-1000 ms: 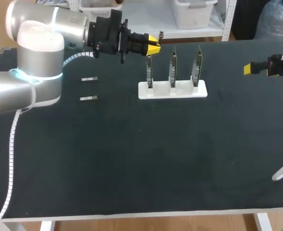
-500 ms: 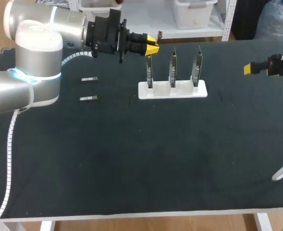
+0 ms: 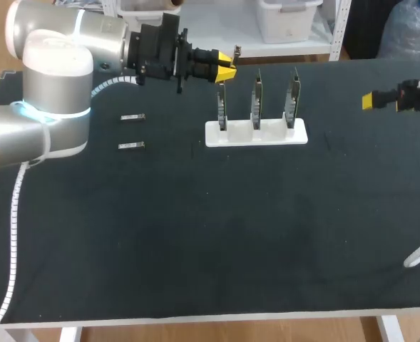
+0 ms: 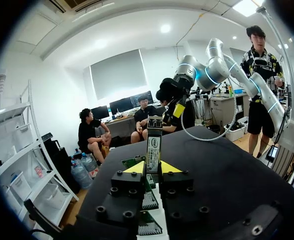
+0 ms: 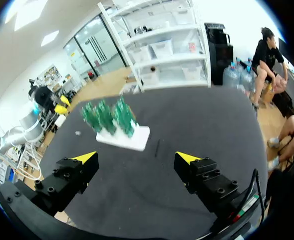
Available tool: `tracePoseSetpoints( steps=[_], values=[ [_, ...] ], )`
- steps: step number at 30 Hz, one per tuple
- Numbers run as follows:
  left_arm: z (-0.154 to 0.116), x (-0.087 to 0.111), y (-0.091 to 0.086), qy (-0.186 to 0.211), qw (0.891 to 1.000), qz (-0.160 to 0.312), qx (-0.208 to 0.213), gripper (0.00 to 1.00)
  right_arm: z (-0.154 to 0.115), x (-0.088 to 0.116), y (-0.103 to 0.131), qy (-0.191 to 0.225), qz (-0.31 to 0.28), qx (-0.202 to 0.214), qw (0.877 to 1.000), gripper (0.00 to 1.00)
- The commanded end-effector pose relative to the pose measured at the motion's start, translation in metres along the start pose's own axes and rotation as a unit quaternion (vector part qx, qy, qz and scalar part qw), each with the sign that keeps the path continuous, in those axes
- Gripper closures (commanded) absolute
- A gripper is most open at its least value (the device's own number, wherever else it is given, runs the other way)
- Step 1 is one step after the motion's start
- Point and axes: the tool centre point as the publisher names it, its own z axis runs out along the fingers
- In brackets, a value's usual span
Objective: Pick up the optical module with the left hand, and insert it into the network port with the right hand.
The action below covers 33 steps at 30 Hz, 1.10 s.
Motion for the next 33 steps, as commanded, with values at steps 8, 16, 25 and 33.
tracePoseSetpoints(
  steps=[8,16,25,33],
  values=[
    [0.0,-0.001,-0.001,0.002,1.0,0.001,-0.001,1.0,-0.017,-0.03,0.066,-0.018,-0.155,-0.133,0.979,0.0],
    [0.0,-0.001,-0.001,0.002,1.0,0.001,-0.001,1.0,-0.02,-0.031,0.076,-0.017,-0.184,-0.184,0.965,0.0],
    [0.0,-0.001,-0.001,0.002,1.0,0.001,-0.001,1.0,0.013,-0.021,0.104,0.017,-0.203,-0.251,0.946,0.0],
    [0.0,-0.001,-0.001,0.002,1.0,0.001,-0.001,1.0,0.013,-0.021,0.104,0.017,-0.203,-0.251,0.946,0.0]
  ],
)
